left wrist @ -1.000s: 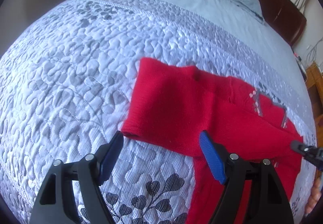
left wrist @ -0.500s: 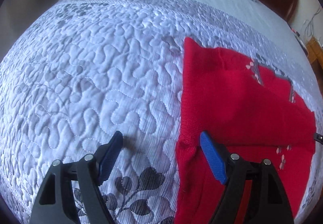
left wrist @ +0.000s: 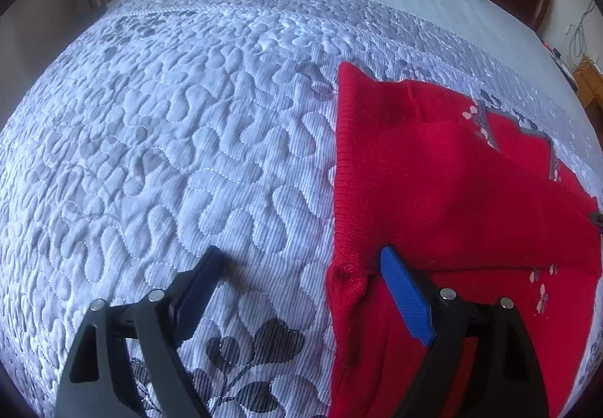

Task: Fold small clothes

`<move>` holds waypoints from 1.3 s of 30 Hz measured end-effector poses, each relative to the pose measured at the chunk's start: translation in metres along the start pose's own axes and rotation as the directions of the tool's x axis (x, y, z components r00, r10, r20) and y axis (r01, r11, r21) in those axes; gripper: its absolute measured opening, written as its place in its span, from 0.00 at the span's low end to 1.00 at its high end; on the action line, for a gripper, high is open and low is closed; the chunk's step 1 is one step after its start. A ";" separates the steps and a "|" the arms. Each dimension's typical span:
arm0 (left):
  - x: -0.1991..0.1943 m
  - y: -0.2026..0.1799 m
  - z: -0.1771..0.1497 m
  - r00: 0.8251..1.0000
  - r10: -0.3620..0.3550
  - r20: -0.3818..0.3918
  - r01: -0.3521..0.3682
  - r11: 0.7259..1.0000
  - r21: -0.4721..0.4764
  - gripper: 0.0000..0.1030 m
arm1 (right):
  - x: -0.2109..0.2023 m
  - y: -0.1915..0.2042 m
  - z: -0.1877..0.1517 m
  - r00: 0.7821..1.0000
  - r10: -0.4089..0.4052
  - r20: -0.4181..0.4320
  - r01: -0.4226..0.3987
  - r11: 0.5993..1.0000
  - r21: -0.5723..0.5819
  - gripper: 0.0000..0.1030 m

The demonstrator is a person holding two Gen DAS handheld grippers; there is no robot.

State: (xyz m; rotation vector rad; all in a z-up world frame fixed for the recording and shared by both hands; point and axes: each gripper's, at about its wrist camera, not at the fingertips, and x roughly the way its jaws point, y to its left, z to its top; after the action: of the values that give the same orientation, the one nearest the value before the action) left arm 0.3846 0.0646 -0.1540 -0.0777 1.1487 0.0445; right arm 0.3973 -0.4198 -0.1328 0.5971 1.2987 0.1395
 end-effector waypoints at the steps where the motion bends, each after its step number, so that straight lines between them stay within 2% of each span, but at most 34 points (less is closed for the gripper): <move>1: 0.000 0.000 0.000 1.000 -0.002 0.000 0.002 1.000 -0.002 0.84 | -0.010 0.001 -0.002 0.999 0.008 0.037 -0.007 1.000 -0.015 0.06; 3: 0.001 0.001 0.000 1.000 -0.007 0.000 0.007 1.000 -0.009 0.84 | -0.029 0.007 -0.006 0.990 0.020 0.138 -0.011 0.998 -0.065 0.06; 5: 0.001 0.000 -0.002 1.000 -0.001 0.004 0.001 1.000 -0.008 0.85 | -0.025 0.005 -0.005 0.985 -0.037 0.171 0.049 0.996 -0.068 0.06; 6: 0.001 -0.002 -0.002 1.000 0.008 0.006 -0.008 1.000 -0.002 0.85 | -0.019 0.004 -0.004 0.984 -0.061 0.166 0.074 0.995 -0.070 0.12; 7: 0.001 -0.003 -0.002 1.000 0.016 0.007 -0.016 1.000 0.006 0.85 | -0.010 -0.003 -0.004 0.984 -0.109 0.142 0.119 0.991 -0.062 0.28; 8: 0.001 -0.005 -0.003 1.000 0.022 0.008 -0.022 1.000 0.014 0.85 | -0.004 -0.009 -0.005 0.985 -0.121 0.121 0.128 0.991 -0.046 0.40; 9: 0.001 -0.005 -0.003 1.000 0.022 0.007 -0.022 1.000 0.016 0.85 | -0.004 -0.015 -0.009 0.989 -0.084 0.118 0.088 0.996 -0.023 0.43; 13: 0.001 -0.004 -0.002 1.000 0.014 0.003 -0.014 1.000 0.011 0.85 | -0.014 -0.025 -0.026 0.996 0.013 0.094 -0.015 1.000 0.026 0.43; 15: 0.000 -0.004 -0.002 1.000 0.006 0.000 -0.006 1.000 0.006 0.85 | -0.015 -0.022 -0.035 0.998 0.024 0.061 -0.025 1.000 0.014 0.44; 20: -0.003 -0.012 -0.002 0.999 -0.047 0.001 0.047 0.999 0.012 0.85 | -0.004 -0.007 -0.049 0.999 -0.034 0.008 0.034 0.998 -0.054 0.45; 21: -0.003 -0.015 -0.003 0.998 -0.057 -0.002 0.057 0.998 0.016 0.85 | 0.000 -0.002 -0.050 0.998 -0.061 0.008 0.061 0.995 -0.079 0.42; 23: -0.003 -0.021 -0.004 0.997 -0.079 -0.007 0.079 0.996 0.029 0.85 | 0.001 0.003 -0.051 0.996 -0.092 0.010 0.093 0.990 -0.109 0.18; 24: -0.003 -0.025 -0.006 0.996 -0.087 -0.010 0.087 0.995 0.039 0.85 | 0.001 0.004 -0.051 0.997 -0.083 0.000 0.083 0.991 -0.110 0.10; 29: 0.000 -0.029 -0.008 0.997 -0.075 -0.016 0.075 0.995 0.063 0.85 | -0.026 0.002 -0.059 0.998 -0.070 0.003 0.070 0.993 -0.092 0.02; 32: 0.006 -0.031 -0.009 0.998 -0.058 -0.027 0.060 0.995 0.074 0.86 | -0.014 -0.007 -0.069 0.988 -0.139 -0.060 0.134 0.987 -0.088 0.03; 34: 0.007 -0.035 -0.011 0.999 -0.032 -0.021 0.034 0.995 0.094 0.87 | -0.006 -0.014 -0.071 0.989 -0.130 -0.069 0.125 0.990 -0.073 0.01; 35: 0.006 -0.037 -0.011 1.000 -0.022 -0.022 0.025 0.995 0.101 0.87 | -0.007 -0.015 -0.071 0.991 -0.115 -0.068 0.111 0.992 -0.058 0.02; 36: 0.004 -0.038 -0.011 1.000 -0.017 -0.024 0.019 0.995 0.102 0.87 | -0.009 -0.014 -0.071 0.992 -0.105 -0.069 0.101 0.993 -0.060 0.07; 39: -0.005 -0.035 -0.008 0.998 -0.061 -0.026 0.063 0.995 0.073 0.87 | -0.029 0.000 -0.073 0.991 -0.133 0.001 0.133 0.988 -0.084 0.12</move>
State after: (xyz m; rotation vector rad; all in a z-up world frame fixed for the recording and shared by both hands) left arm 0.3780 0.0289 -0.1516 -0.0485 1.1703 -0.0537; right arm 0.3213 -0.4081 -0.1180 0.4370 1.3267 0.0855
